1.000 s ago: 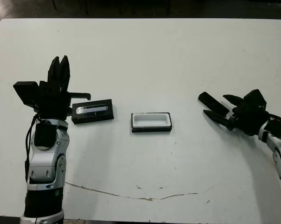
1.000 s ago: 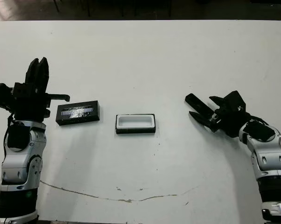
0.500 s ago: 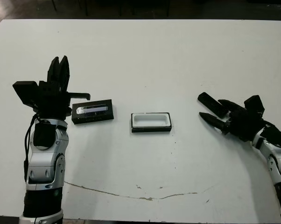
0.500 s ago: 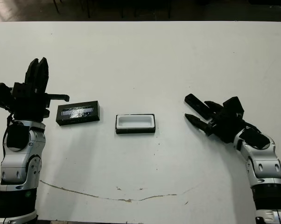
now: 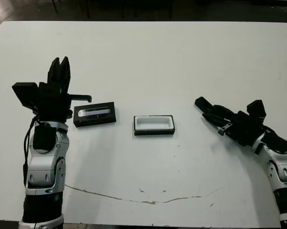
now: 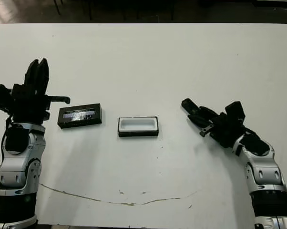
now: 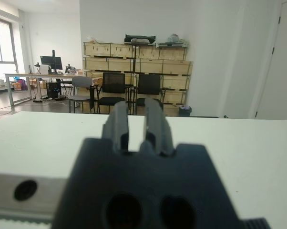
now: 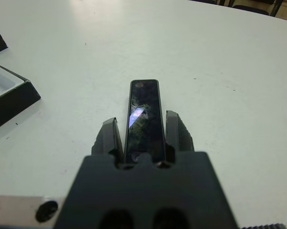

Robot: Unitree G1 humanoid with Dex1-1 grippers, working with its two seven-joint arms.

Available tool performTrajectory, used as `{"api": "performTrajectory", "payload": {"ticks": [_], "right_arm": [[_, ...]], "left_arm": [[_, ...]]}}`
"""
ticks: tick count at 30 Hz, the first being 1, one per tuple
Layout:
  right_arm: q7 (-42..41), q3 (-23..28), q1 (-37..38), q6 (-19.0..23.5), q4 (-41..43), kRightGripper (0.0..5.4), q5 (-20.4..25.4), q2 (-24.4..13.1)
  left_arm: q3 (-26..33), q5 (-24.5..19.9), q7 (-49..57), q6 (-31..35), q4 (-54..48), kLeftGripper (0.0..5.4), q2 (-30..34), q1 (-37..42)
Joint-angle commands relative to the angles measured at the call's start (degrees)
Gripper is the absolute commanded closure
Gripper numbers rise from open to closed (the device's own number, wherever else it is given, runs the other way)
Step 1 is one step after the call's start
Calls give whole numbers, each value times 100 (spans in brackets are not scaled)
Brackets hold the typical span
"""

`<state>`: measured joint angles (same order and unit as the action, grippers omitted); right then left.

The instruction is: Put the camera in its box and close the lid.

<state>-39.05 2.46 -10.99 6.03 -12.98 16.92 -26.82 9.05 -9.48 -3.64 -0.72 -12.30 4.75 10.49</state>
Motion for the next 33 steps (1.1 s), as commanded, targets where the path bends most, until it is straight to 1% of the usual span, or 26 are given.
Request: {"api": "performTrajectory", "payload": {"ticks": [1, 2, 4, 6, 8, 13, 15, 18, 19, 20, 22, 25, 26, 27, 30, 33], "right_arm": [[-8, -186, 526, 469, -210, 507, -121, 98], [13, -159, 522, 536, -136, 507, -82, 91], [-86, -73, 486, 465, -82, 507, 46, 87], [-112, 22, 376, 577, 149, 507, 202, 42], [-111, 120, 200, 883, 436, 507, 403, -6], [-649, 258, -444, 1264, 924, 509, 1001, -104], [-810, 173, -707, 1452, 1263, 509, 1071, -219], [-1041, -28, -1116, 1962, 1723, 509, 1246, -350], [-1125, -91, -1227, 2057, 1780, 510, 1296, -356], [-1270, -179, -1335, 2004, 1756, 510, 1281, -349], [-1660, -400, -1610, 2030, 1531, 510, 1276, -343], [-2191, -743, -2019, 1900, 1090, 510, 1069, -351], [-2332, -869, -2161, 1915, 944, 510, 986, -356], [-2451, -998, -2283, 1901, 815, 510, 875, -363], [-2815, -1395, -2606, 1647, 441, 510, 460, -346], [-3036, -1694, -2785, 1321, 240, 510, 79, -286]], "left_arm": [[23, 13, -23, 103, 42, 540, 77, -135], [19, 21, -23, 96, 41, 540, 78, -137], [12, 28, -27, 85, 38, 540, 77, -141], [5, 34, -8, 85, 43, 540, 54, -133], [-10, 43, 9, 81, 50, 540, 30, -122], [-52, -12, 5, 68, 50, 540, -41, -121], [-73, 11, 38, 63, 43, 540, -76, -127], [-104, 71, 81, 33, 29, 540, -100, -153], [-114, 81, 93, 36, 18, 540, -108, -163], [-124, 102, 104, 20, 16, 540, -112, -172], [-137, 126, 108, -12, 18, 540, -105, -192], [-148, 119, 122, 5, -11, 540, -115, -216], [-153, 132, 127, -11, -11, 540, -113, -223], [-160, 164, 147, -19, -14, 540, -110, -231], [-151, 149, 144, -64, 10, 540, -119, -238], [-156, 173, 164, -58, 5, 540, -117, -243]]}}
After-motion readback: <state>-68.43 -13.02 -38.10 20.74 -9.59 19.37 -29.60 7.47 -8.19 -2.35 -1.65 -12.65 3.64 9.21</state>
